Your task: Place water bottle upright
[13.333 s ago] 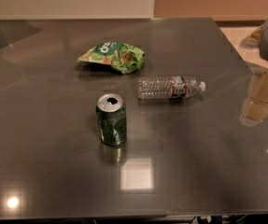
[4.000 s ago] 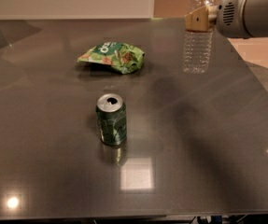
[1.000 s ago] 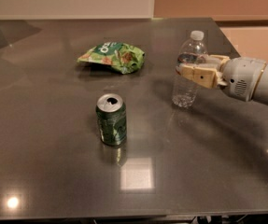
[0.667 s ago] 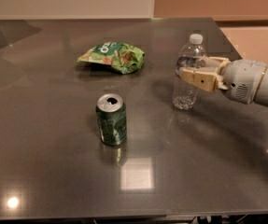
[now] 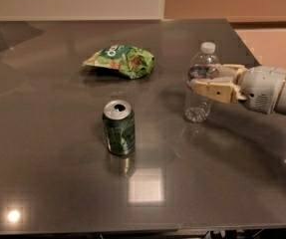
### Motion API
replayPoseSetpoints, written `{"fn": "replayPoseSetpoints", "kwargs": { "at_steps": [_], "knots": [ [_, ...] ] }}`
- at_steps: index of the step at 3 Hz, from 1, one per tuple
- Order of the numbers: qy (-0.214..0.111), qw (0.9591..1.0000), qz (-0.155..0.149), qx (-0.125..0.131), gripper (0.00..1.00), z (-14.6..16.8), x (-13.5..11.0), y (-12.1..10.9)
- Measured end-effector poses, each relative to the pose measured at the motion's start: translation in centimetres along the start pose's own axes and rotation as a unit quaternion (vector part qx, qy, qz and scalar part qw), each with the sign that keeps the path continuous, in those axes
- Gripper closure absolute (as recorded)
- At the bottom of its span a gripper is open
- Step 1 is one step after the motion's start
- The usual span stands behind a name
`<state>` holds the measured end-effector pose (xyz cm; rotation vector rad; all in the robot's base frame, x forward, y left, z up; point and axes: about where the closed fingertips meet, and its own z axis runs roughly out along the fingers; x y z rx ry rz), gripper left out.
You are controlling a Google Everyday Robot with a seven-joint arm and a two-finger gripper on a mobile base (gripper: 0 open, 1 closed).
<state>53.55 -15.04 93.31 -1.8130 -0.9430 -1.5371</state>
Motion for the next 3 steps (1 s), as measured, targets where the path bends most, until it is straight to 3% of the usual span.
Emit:
{"fn": "replayPoseSetpoints", "kwargs": {
  "at_steps": [1,2,3],
  "knots": [
    [0.0,1.0,0.005,0.002,0.13,0.22,0.09,-0.14],
    [0.0,0.9999,0.01,0.004,0.0,0.41,0.15,-0.28],
    [0.0,0.9999,0.01,0.004,0.0,0.41,0.15,-0.29]
  ]
}}
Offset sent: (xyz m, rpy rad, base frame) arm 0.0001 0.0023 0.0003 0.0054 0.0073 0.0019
